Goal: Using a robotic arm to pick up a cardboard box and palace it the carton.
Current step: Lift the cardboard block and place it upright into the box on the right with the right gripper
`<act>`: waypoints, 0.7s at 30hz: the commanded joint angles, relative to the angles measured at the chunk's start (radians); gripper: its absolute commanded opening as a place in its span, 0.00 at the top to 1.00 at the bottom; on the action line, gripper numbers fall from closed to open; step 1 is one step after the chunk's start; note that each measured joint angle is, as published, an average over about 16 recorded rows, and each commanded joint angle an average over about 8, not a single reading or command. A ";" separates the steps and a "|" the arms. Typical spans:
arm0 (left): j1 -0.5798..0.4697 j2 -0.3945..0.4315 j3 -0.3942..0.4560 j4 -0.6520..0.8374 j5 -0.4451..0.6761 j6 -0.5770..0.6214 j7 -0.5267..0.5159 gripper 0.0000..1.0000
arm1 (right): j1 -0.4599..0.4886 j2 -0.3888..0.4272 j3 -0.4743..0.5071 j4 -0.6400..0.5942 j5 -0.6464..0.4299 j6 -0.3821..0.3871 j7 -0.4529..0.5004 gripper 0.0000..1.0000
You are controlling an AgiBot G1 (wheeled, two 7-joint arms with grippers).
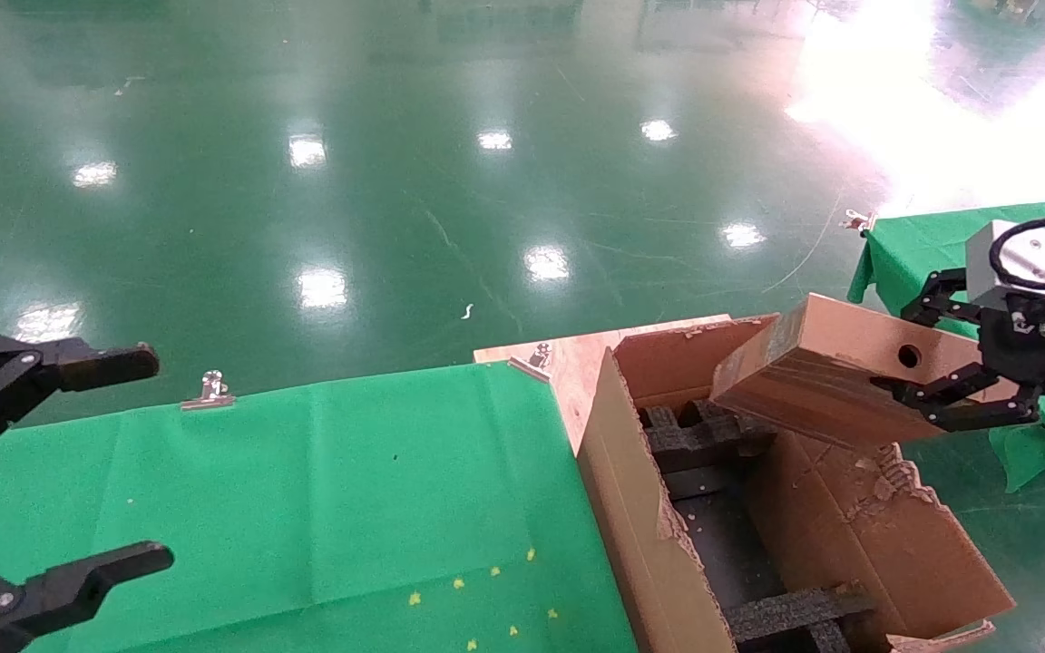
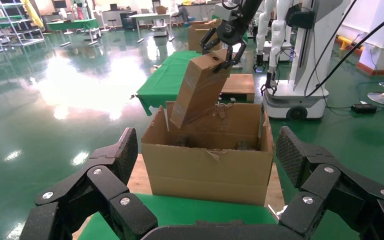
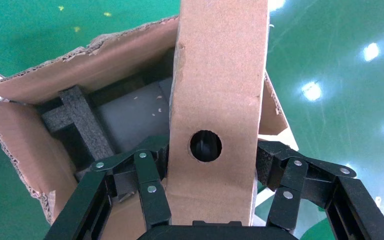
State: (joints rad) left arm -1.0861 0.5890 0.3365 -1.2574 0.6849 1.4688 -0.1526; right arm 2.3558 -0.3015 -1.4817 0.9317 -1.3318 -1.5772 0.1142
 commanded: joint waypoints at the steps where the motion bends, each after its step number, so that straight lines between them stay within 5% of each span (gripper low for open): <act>1: 0.000 0.000 0.000 0.000 0.000 0.000 0.000 0.00 | 0.000 -0.003 0.002 0.003 -0.004 0.000 -0.006 1.00; 10: 0.000 0.000 0.000 0.000 0.000 0.000 0.000 0.00 | -0.053 0.017 -0.017 -0.055 0.055 0.064 0.176 1.00; 21: 0.000 0.000 0.000 0.000 0.000 0.000 0.000 0.00 | -0.121 0.093 -0.058 0.026 0.034 0.217 0.574 1.00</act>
State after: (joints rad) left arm -1.0862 0.5889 0.3367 -1.2572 0.6848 1.4688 -0.1525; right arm 2.2328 -0.2064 -1.5406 0.9681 -1.2952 -1.3567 0.6838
